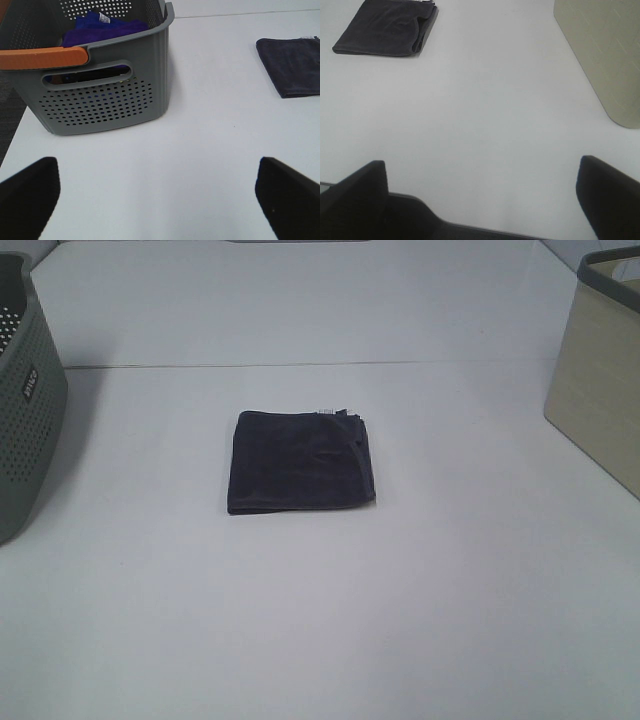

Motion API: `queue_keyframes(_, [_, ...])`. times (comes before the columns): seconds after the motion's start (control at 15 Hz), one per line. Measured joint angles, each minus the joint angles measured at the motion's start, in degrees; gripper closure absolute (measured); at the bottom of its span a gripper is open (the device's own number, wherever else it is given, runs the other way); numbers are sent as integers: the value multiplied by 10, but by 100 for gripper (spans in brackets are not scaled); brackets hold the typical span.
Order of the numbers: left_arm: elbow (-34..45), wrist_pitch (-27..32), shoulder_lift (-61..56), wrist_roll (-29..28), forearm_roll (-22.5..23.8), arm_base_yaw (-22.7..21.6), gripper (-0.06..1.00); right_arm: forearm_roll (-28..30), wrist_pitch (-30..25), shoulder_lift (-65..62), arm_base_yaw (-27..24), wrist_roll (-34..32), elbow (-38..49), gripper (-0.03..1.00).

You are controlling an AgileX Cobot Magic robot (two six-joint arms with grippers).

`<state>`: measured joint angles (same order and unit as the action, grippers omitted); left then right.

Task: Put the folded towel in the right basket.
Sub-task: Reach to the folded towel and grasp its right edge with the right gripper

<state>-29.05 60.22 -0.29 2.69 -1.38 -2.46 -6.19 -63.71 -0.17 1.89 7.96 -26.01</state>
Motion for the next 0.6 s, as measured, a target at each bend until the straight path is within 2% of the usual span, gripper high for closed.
queue_keyframes(0.6, [0,0,0,0,0,0,-5,0,0,0,0,0,0,-1])
